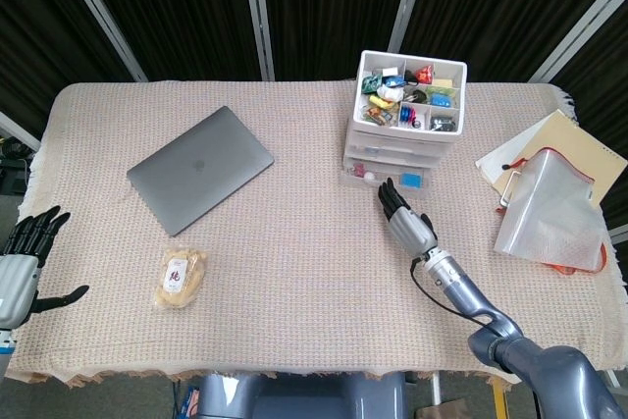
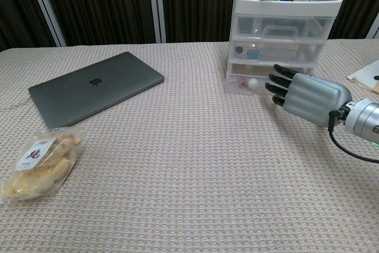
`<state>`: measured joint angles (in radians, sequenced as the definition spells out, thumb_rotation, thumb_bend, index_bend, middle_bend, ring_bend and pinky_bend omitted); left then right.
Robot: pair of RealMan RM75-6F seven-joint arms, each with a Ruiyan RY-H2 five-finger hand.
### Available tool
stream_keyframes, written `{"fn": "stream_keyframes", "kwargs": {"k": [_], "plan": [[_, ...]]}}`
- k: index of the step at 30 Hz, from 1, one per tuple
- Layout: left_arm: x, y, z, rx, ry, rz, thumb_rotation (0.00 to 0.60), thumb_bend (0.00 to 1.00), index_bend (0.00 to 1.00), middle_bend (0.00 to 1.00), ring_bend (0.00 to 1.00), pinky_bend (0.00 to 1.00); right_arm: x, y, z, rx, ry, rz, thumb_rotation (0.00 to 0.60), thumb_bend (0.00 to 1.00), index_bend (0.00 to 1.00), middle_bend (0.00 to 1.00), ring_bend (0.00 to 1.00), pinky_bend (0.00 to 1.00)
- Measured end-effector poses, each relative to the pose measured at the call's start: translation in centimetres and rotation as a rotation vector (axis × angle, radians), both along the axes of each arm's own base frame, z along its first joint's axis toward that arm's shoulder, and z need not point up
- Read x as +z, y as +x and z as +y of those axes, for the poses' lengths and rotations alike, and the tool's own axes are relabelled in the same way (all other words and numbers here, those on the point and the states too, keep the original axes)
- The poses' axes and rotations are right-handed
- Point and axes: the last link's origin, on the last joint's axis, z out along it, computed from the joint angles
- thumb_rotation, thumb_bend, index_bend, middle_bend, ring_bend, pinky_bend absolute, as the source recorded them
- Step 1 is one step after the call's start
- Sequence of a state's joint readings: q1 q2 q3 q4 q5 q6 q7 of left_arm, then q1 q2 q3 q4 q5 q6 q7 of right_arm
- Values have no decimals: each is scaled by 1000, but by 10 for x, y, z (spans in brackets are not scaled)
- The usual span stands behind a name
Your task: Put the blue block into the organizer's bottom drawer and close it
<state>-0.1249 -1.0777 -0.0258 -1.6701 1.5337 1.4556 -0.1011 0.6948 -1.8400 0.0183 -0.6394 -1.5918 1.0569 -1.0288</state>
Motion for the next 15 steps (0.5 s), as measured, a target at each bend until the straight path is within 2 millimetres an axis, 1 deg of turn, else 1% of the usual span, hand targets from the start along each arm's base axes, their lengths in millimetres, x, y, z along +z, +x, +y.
{"fn": "stream_keyframes", "kwargs": {"k": [15], "plan": [[1, 0, 0, 2, 1, -3, 600, 152, 2, 0, 0, 0, 4, -3, -20, -63, -68, 10, 600, 255, 212, 55, 0, 31]]}}
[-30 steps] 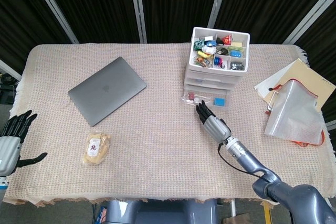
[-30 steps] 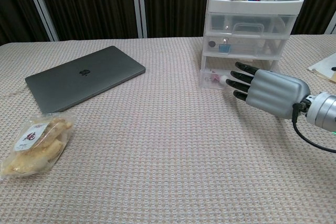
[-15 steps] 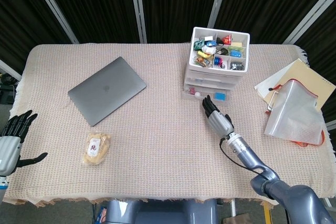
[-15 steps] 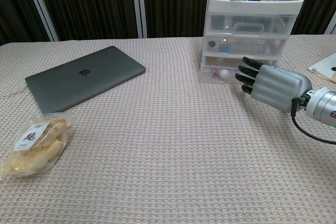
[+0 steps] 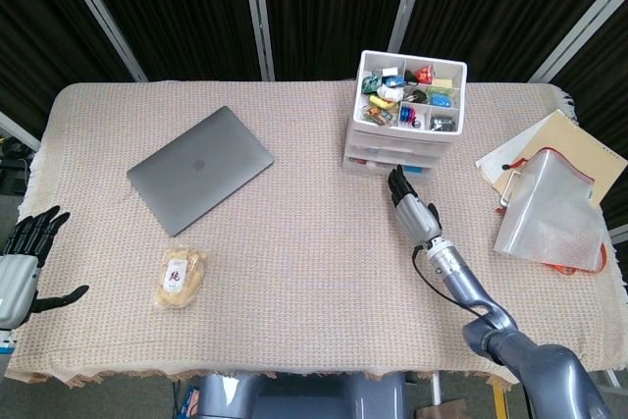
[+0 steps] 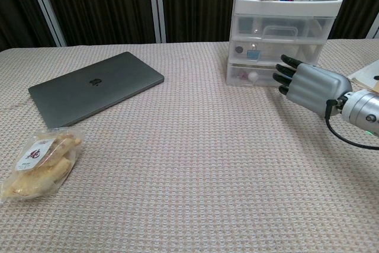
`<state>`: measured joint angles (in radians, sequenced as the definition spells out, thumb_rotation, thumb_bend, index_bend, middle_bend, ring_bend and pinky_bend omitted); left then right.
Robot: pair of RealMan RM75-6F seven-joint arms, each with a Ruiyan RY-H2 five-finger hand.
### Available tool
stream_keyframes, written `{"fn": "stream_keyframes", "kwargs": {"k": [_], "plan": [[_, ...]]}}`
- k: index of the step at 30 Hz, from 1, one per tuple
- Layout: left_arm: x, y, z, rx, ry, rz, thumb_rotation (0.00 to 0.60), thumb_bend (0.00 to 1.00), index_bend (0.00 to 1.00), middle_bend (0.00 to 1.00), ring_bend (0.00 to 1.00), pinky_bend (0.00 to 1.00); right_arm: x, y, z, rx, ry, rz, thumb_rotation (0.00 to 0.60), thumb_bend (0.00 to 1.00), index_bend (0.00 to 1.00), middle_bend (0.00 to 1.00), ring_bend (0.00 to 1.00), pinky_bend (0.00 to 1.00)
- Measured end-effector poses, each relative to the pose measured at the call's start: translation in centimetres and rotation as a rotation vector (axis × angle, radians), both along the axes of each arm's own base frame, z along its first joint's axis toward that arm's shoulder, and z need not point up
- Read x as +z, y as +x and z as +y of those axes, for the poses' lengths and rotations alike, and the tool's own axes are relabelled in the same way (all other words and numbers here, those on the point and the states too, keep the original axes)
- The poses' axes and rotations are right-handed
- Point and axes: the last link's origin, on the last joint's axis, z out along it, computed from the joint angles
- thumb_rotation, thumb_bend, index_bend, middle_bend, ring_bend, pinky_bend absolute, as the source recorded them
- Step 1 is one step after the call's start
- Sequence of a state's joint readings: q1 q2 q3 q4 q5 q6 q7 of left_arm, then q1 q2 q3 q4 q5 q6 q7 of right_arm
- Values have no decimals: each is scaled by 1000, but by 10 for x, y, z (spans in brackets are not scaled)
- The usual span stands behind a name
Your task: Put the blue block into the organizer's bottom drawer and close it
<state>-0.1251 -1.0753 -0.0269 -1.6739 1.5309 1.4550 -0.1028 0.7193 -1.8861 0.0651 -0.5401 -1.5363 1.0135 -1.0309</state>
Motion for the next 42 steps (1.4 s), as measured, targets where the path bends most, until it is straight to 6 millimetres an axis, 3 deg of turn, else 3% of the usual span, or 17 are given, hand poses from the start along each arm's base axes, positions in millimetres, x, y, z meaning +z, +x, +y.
{"fn": "stream_keyframes", "kwargs": {"k": [13, 26, 35, 42], "plan": [[-1, 0, 1, 7, 1, 4, 600, 152, 6, 0, 0, 0, -1, -5, -11, -45, -35, 4, 600, 255, 213, 57, 0, 31], [0, 1, -1, -10, 12, 21, 600, 158, 35, 0, 0, 0, 5, 5, 10, 25, -16, -126, 600, 233, 201, 58, 0, 32], [3, -2, -2, -10, 54, 48, 600, 164, 42, 0, 0, 0, 33, 19, 42, -10, -11, -459, 600, 190, 163, 37, 0, 31], [6, -4, -3, -18, 111, 102, 600, 151, 43, 0, 0, 0, 78, 31, 96, -118, 59, -837, 600, 113, 99, 7, 0, 31]]}}
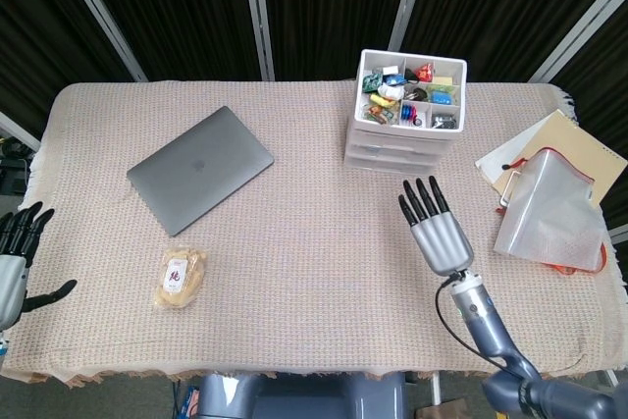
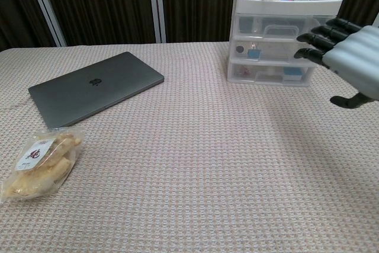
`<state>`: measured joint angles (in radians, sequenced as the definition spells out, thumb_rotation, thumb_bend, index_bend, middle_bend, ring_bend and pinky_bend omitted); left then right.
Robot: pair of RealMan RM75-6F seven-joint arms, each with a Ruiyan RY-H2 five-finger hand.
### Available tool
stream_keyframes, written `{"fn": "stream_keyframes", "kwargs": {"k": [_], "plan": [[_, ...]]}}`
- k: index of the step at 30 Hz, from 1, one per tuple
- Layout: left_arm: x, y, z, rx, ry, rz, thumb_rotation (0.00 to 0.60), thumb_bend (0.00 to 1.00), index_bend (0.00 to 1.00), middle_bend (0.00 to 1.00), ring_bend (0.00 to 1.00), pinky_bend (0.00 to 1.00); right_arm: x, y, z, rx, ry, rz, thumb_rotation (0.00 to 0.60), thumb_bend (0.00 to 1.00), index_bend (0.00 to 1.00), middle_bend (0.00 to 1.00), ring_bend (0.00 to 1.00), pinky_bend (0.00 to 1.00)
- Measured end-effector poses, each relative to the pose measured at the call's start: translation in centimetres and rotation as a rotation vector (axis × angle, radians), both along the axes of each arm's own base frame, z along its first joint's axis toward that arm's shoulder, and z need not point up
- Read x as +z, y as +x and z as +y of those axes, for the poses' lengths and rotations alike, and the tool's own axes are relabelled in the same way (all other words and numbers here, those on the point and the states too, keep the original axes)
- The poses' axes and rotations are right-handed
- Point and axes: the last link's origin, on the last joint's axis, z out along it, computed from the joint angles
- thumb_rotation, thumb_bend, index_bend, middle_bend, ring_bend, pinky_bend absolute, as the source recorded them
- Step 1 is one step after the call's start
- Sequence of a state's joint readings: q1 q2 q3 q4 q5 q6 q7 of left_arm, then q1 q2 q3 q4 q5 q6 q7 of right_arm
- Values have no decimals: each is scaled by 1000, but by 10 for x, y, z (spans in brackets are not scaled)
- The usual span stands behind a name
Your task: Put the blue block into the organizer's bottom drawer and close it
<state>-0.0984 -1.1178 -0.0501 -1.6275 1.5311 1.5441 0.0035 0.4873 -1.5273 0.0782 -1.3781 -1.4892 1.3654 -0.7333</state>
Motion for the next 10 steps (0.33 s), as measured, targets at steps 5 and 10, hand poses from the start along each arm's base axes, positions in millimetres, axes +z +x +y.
{"fn": "stream_keyframes", "kwargs": {"k": [5, 10], "plan": [[-1, -4, -1, 14, 14, 37, 600, 145, 34, 0, 0, 0, 42, -7, 44, -87, 55, -230, 600, 68, 18, 0, 0, 21], [0, -5, -1, 16, 21, 56, 600, 144, 34, 0, 0, 0, 65, -27, 78, -190, 78, -405, 600, 57, 0, 0, 0, 2]]}}
